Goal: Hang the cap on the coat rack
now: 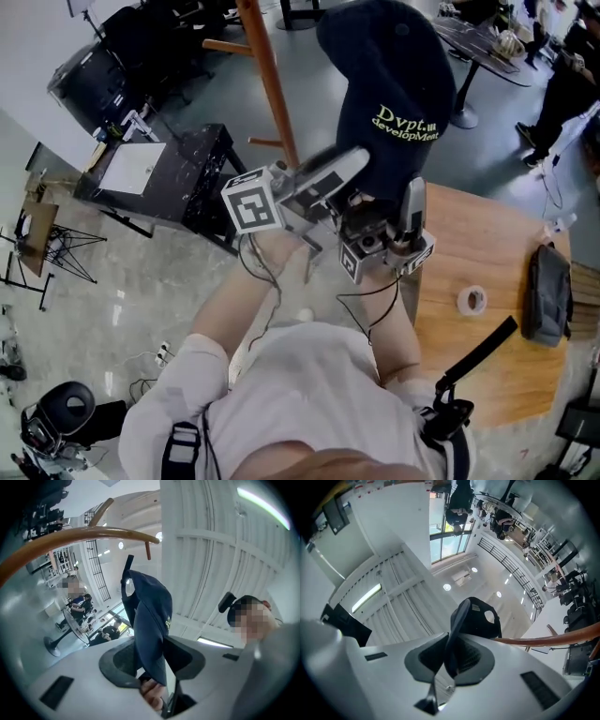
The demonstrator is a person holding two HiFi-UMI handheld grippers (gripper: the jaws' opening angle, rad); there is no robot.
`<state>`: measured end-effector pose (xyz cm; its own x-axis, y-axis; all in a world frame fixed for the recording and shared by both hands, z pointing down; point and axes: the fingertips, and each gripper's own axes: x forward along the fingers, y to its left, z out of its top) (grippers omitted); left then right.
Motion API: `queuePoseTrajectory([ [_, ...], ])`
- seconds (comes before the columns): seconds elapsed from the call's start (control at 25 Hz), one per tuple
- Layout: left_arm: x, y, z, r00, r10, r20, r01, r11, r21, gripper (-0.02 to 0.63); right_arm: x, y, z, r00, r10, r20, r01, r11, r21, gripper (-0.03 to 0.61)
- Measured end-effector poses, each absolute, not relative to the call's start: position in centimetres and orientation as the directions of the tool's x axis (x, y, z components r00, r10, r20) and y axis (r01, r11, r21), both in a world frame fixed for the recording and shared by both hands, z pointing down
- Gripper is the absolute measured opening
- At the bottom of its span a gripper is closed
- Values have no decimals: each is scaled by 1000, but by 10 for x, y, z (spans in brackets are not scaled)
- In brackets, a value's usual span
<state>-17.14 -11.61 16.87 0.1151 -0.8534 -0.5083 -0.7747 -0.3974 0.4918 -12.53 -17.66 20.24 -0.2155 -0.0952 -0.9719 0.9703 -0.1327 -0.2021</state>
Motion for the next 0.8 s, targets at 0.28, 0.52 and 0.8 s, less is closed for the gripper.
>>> queuePoseTrajectory([
  [0.28,-209,-114,106,122,-858,-498,-842,-355,406,150,-167,-176,145,-138,-120,-983,984,-127,-123,46],
  [0.52,-233,-107,68,139,-853,-504,-855,-360,374,156,-191,-168,107,-115,-120,-986,992,-59,-109,48],
  [0.8,-248,-91,64,142,-806,-574,-831,-412,374,166,-203,-153,103,-184,-65,-981,979,78,-189,48],
])
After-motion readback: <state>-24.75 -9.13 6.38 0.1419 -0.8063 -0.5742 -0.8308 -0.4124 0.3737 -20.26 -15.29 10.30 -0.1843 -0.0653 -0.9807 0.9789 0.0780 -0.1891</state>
